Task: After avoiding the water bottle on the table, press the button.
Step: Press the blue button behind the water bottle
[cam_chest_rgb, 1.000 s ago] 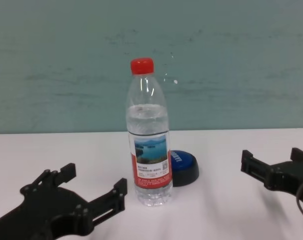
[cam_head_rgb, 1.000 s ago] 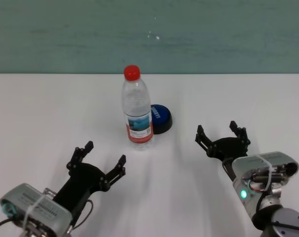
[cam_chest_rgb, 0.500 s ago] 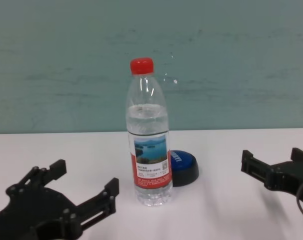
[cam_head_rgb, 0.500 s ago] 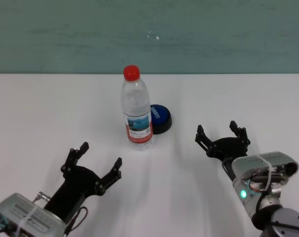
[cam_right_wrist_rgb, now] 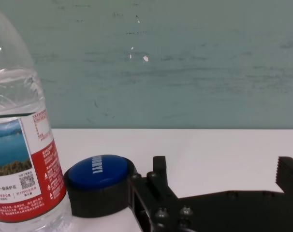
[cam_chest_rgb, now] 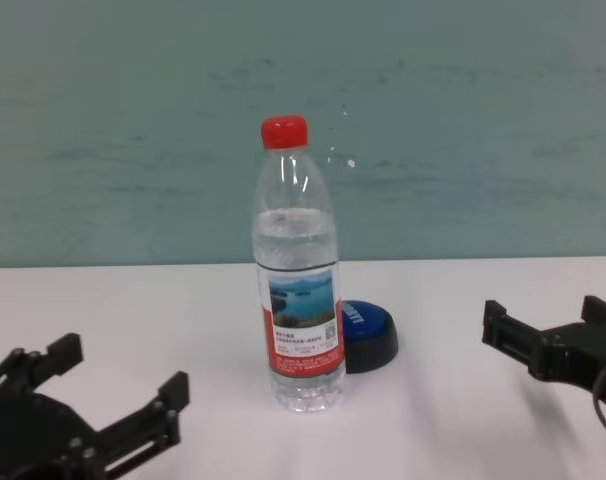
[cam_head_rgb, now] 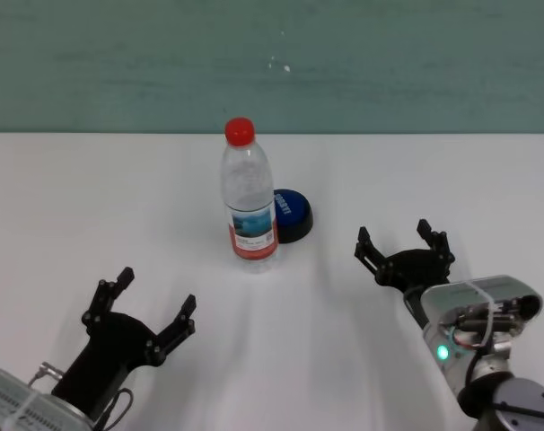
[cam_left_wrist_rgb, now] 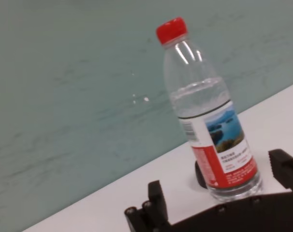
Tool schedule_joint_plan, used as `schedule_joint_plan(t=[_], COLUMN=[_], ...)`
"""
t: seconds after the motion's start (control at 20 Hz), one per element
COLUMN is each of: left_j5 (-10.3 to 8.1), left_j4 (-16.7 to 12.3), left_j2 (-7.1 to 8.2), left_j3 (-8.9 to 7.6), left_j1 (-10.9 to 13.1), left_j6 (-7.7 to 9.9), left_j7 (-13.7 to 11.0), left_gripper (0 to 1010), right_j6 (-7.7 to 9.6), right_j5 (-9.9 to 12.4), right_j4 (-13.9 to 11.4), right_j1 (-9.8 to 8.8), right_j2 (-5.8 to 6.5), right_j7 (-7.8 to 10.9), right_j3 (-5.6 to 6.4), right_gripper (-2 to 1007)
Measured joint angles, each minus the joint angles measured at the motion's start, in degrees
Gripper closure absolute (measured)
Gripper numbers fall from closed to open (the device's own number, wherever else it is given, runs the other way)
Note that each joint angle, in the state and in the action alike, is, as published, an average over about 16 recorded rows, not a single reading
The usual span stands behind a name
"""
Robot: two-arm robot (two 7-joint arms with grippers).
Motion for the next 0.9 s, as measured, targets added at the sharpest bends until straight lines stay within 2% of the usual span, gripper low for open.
schedule_joint_plan(t=[0.45, 0.9], left_j5=[-1.85, -2.06], left_j4=[1.75, 2.85], left_j2=[0.05, 0.09], left_j3=[-1.49, -1.56], left_j1=[-0.2, -0.88], left_j6=[-1.16, -1.08], left_j7=[-1.34, -2.09], left_gripper=[10, 10], right_j6=[0.0, 0.0], right_j5=[0.0, 0.0], right_j4=[0.0, 0.0], right_j1=[0.0, 0.0], right_j2=[0.0, 0.0], right_j7=[0.0, 0.0], right_j3=[0.0, 0.0], right_gripper=[1, 1])
